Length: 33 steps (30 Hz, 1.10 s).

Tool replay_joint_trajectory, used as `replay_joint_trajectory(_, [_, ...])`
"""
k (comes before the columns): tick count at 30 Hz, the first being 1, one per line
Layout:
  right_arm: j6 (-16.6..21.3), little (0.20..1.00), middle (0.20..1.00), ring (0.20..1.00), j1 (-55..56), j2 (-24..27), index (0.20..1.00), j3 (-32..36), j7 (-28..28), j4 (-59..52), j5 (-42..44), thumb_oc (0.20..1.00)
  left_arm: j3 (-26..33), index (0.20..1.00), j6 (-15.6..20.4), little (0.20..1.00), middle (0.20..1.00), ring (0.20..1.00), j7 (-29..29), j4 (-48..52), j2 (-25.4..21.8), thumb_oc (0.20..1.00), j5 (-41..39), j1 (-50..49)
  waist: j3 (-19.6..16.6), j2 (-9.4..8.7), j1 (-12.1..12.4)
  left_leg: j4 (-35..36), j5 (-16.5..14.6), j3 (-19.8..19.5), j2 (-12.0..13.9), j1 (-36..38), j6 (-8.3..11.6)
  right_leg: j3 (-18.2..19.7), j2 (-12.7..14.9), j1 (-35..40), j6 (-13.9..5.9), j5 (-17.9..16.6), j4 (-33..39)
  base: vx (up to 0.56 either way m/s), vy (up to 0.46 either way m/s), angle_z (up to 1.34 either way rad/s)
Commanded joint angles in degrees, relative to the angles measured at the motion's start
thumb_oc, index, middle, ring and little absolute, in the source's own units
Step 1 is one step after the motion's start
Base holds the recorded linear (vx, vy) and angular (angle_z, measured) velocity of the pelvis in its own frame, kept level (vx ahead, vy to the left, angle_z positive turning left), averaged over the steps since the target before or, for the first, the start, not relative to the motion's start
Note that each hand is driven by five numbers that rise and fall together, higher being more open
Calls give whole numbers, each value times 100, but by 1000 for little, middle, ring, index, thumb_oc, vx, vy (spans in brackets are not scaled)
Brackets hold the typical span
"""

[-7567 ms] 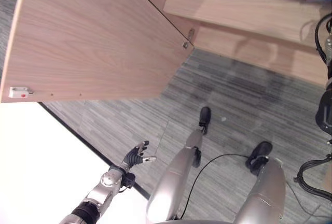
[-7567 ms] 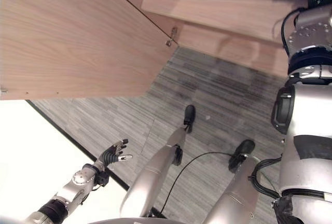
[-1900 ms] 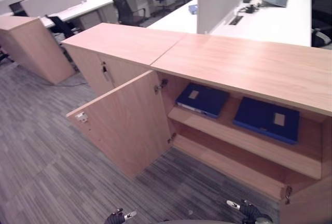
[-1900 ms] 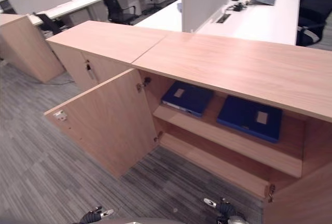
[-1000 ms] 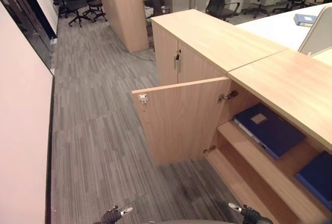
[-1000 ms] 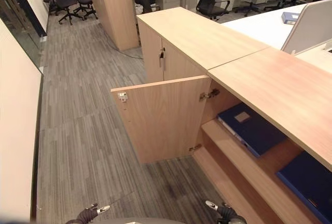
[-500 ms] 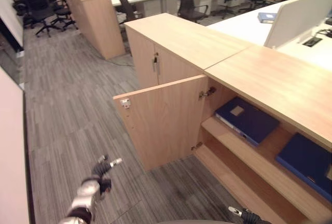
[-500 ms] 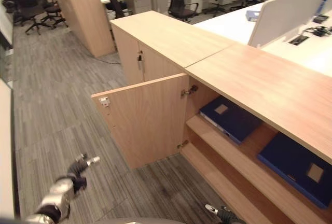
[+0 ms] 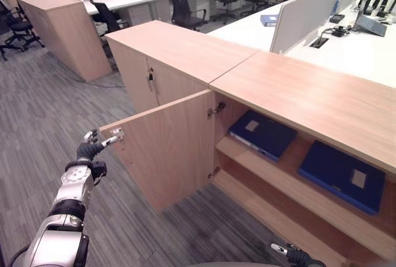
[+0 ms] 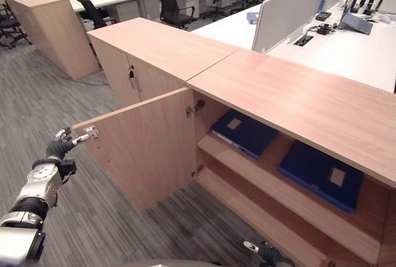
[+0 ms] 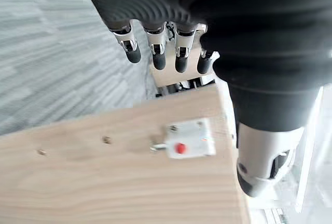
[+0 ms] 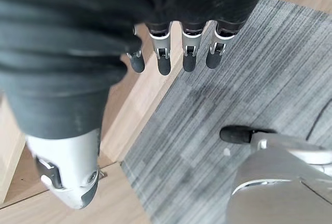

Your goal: Put the empty folder in the office cabinet

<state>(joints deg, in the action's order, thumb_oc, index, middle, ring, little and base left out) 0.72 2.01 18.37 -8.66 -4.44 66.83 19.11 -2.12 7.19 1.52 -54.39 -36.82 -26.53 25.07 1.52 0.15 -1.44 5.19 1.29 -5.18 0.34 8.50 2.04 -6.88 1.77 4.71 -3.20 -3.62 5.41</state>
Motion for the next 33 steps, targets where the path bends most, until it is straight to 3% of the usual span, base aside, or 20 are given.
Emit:
replay_joint_trajectory(1, [166, 1000, 1000, 1000, -51, 86, 1000, -248, -46, -373, 172, 1000, 17, 1000, 318, 1000, 1000, 1000, -56, -401, -433, 1000, -198, 655, -54, -138, -79, -19, -380, 123, 327, -55, 510, -53, 537, 247, -825, 407, -169, 3, 34, -14])
replay_joint_trajectory(11, [185, 1000, 1000, 1000, 92, 3, 1000, -312, -71, -398, 197, 1000, -313, 1000, 316, 1000, 1000, 1000, -187, -663, -536, 1000, -150, 1303, -63, -434, -245, -19, -472, 357, 427, 18, 535, 143, 507, 171, -884, 332, -120, 11, 6, -12])
replay_joint_trajectory(20, [188, 1000, 1000, 1000, 48, -36, 1000, -314, -58, -343, 197, 1000, -462, 1000, 303, 1000, 1000, 1000, -298, -621, -205, 1000, -52, 1238, -40, -518, -272, -19, -498, 434, 448, 23, 527, 235, 505, 114, -890, 283, -105, 0, 3, -2])
replay_joint_trajectory(25, [179, 1000, 1000, 1000, 47, -74, 1000, -353, -67, -368, 139, 1000, -616, 1000, 288, 1000, 1000, 1000, -410, -345, 153, 1000, 75, 897, 2, -529, -240, -19, -504, 435, 432, 28, 510, 234, 520, 119, -880, 273, -104, 1, 2, -1])
replay_joint_trajectory(30, [163, 1000, 1000, 1000, 27, -95, 1000, -192, -45, -405, 60, 1000, -931, 1000, 271, 1000, 1000, 1000, -606, 872, 908, 1000, 274, -168, 90, -454, -109, -19, -500, 348, 379, 13, 467, 113, 559, 182, -853, 299, -120, -1, 4, 1])
replay_joint_trajectory(33, [139, 1000, 1000, 1000, 47, -106, 1000, -95, -59, -409, 43, 1000, -1037, 1000, 242, 1000, 1000, 1000, -760, 1350, 1081, 1000, 270, -653, 119, -401, -57, -19, -496, 304, 350, 8, 448, 70, 579, 209, -841, 302, -134, -7, 18, 8])
